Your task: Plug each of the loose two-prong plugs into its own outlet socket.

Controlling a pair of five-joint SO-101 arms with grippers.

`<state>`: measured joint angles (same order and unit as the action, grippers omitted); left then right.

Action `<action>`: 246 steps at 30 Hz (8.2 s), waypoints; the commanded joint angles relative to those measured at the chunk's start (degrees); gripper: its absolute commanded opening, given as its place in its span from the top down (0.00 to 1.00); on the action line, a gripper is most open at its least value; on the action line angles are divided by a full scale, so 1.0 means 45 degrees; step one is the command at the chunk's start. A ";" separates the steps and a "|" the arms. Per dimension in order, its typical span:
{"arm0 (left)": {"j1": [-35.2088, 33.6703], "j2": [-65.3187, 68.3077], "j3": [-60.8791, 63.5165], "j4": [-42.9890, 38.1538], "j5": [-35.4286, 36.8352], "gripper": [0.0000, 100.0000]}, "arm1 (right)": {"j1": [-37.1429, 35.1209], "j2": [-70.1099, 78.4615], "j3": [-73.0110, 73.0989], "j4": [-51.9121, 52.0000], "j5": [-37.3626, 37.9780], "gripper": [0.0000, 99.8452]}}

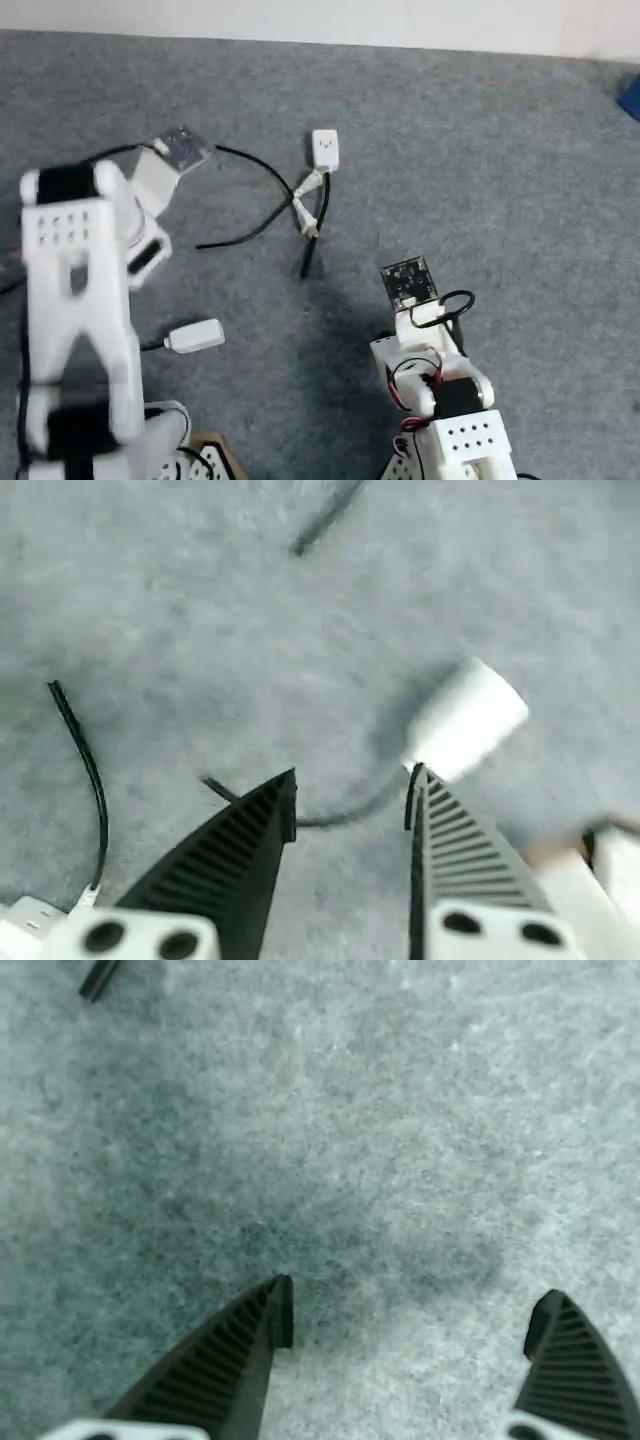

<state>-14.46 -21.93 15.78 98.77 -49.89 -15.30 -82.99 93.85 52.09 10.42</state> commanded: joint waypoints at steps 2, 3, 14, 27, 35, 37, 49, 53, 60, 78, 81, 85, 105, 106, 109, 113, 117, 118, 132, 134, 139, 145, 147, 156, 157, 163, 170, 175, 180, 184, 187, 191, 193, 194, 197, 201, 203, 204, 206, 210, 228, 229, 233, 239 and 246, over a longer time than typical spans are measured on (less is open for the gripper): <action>0.0420 -0.3507 0.4484 0.0645 -0.2383 0.81 | -0.0127 0.0088 -0.0635 0.0107 0.0098 0.64; 0.0420 -0.4269 0.5695 0.0625 -0.2891 0.81 | -0.0127 0.0088 -0.0635 0.0107 0.0117 0.64; -0.0068 -0.8274 1.1302 -0.3614 -0.2696 0.81 | -0.0127 0.0088 -0.0635 0.0127 0.0117 0.64; -0.0029 -0.2549 0.9270 -0.6545 -0.1348 0.81 | -0.0127 0.0088 -0.0635 0.0127 0.0117 0.64; -0.0049 0.1983 0.4698 -0.6447 -0.0449 0.81 | -0.0127 0.0088 -0.0635 0.0147 0.0117 0.64; -0.0049 0.3272 0.3800 -0.6486 -0.0254 0.81 | -0.0127 0.0088 -0.0635 0.0147 0.0117 0.64; 0.1123 0.6496 0.1104 -0.6466 0.0762 0.81 | -0.0127 0.0088 -0.0635 0.0127 0.0117 0.64; 0.2393 0.6476 0.1924 -0.6525 0.1094 0.81 | -0.0127 0.0088 -0.0635 0.0127 0.0117 0.64; 0.3292 0.6320 0.2042 -0.6545 0.1895 0.81 | -0.0127 0.0088 -0.0635 0.0127 0.0117 0.64; 0.0772 0.2549 -0.0342 -0.0723 0.0059 0.81 | -0.0127 0.0088 -0.0635 0.0127 0.0117 0.64; 0.0635 -0.0244 0.2979 -0.1328 -0.0840 0.81 | -0.0127 0.0088 -0.0635 0.0127 0.0117 0.64; 0.0635 -0.2549 0.6691 -0.3302 -0.1074 0.81 | -0.0127 0.0088 -0.0635 0.0127 0.0117 0.64; 0.1827 0.0498 0.7316 -0.6408 0.0352 0.81 | -0.0127 0.0088 -0.0635 0.0127 0.0117 0.64; 0.1807 0.1182 0.6945 -0.6584 0.0371 0.81 | -0.0127 0.0088 -0.0635 0.0127 0.0117 0.64; 0.1768 0.2862 0.5832 -0.6935 0.0703 0.81 | -0.0127 0.0088 -0.0635 0.0127 0.0117 0.64; 0.1827 0.4327 0.4444 -0.6896 0.0801 0.81 | -0.0127 0.0088 -0.0635 0.0127 0.0117 0.64; 0.1905 0.5187 0.3487 -0.6896 0.0801 0.81 | -0.0127 0.0088 -0.0635 0.0127 0.0117 0.64; 0.2022 0.5363 0.3331 -0.6896 0.0821 0.81 | -0.0127 0.0088 -0.0635 0.0127 0.0117 0.64; 0.2256 0.7824 -0.2256 -0.4747 0.1446 0.81 | -0.0127 0.0088 -0.0635 0.0127 0.0117 0.64; 0.2256 0.7980 -0.2921 -0.4278 0.1446 0.81 | -0.0127 0.0088 -0.0635 0.0127 0.0117 0.64; 0.2159 0.8039 -0.3370 -0.4083 0.1446 0.81 | -0.0127 0.0088 -0.0635 0.0127 0.0117 0.64; 0.1807 0.9172 -0.2999 -0.4923 0.1407 0.81 | -0.0127 0.0088 -0.0635 0.0127 0.0117 0.64; 0.1495 0.9758 -0.3311 -0.5314 0.1407 0.81 | -0.0127 0.0088 -0.0635 0.0127 0.0117 0.64; 0.0244 1.2435 -0.7570 -0.3692 0.1446 0.81 | -0.0127 0.0088 -0.0635 0.0127 0.0117 0.64; 0.0264 1.2650 -0.7844 -0.3263 0.1426 0.81 | -0.0127 0.0088 -0.0635 0.0127 0.0117 0.64; 0.2198 1.2767 -0.7961 -0.1094 0.1446 1.00 | -0.0127 0.0088 -0.0635 0.0127 0.0117 0.64; 0.5499 1.2044 -0.7297 0.0469 0.2735 0.99 | -0.0127 0.0088 -0.0635 0.0127 0.0117 0.64; 0.9328 0.9524 -0.2745 0.0469 0.1758 1.00 | -0.0127 0.0068 -0.0635 0.0107 0.0117 0.64; 1.2298 0.5480 0.2960 0.0332 -0.1348 1.00 | -0.0127 0.0068 -0.0674 0.0107 0.0117 0.64; 1.3138 0.2491 0.6085 -0.1875 -0.2110 0.99 | -0.0127 0.0068 -0.0772 0.0107 0.0117 0.64; 1.2239 0.1338 0.6750 -0.3575 -0.1348 0.92 | -0.0127 0.0068 -0.0791 0.0107 0.0117 0.64; 1.0481 0.1182 0.6339 -0.4161 -0.1153 0.70 | -0.0107 0.0068 -0.0791 0.0127 0.0117 0.64; 0.9680 0.1143 0.6046 -0.4239 -0.1621 0.69 | 0.0225 0.0068 -0.0947 0.0283 0.0117 0.64; 0.9368 0.1162 0.5832 -0.4239 -0.1719 0.70 | 0.0615 0.0068 -0.1338 0.0537 0.0176 0.64; 0.8449 0.1182 0.5187 -0.4259 -0.1719 0.73 | 0.1885 0.0088 -0.2882 0.1729 0.0371 0.64; 0.7648 0.1182 0.4601 -0.4259 -0.1719 0.73 | 0.2159 0.0127 -0.4327 0.2432 0.1094 0.64; 0.7453 0.1182 0.4444 -0.4259 -0.1700 0.73 | 0.2159 0.0557 -0.5929 0.3507 0.1680 0.64; 0.7258 0.1182 0.4347 -0.4259 -0.1700 0.73 | 0.2159 0.0967 -0.6691 0.4093 0.1856 0.64; 0.6847 0.1182 0.4132 -0.4298 -0.1582 0.73 | 0.1983 0.2002 -0.7941 0.4874 0.2110 0.64; 0.6554 0.1182 0.4151 -0.4845 -0.0899 0.73 | 0.0674 0.4484 -0.8527 0.4816 0.1739 0.64; 0.7961 0.1065 0.6437 -0.4005 -0.0293 0.73 | 0.4601 1.1458 -1.2317 0.3370 -0.0156 0.64; 0.8156 0.1065 0.6535 -0.4278 0.0000 0.73 | 0.4659 1.1790 -1.2317 0.3194 -0.0156 0.64; 0.8957 0.1123 0.6574 -0.4884 0.0352 0.73 | 0.4659 1.2317 -1.2337 0.2960 -0.0371 0.64; 0.9055 0.1182 0.6613 -0.5880 0.0918 0.73 | 0.4659 1.2298 -1.2317 0.2960 -0.0371 0.64; 0.9035 0.1201 0.5773 -0.5802 0.0879 0.73 | 0.4054 1.2298 -1.2083 0.3057 -0.0352 0.64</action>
<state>25.98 -15.08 44.79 73.01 -46.29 4.92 -27.60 41.01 66.24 9.01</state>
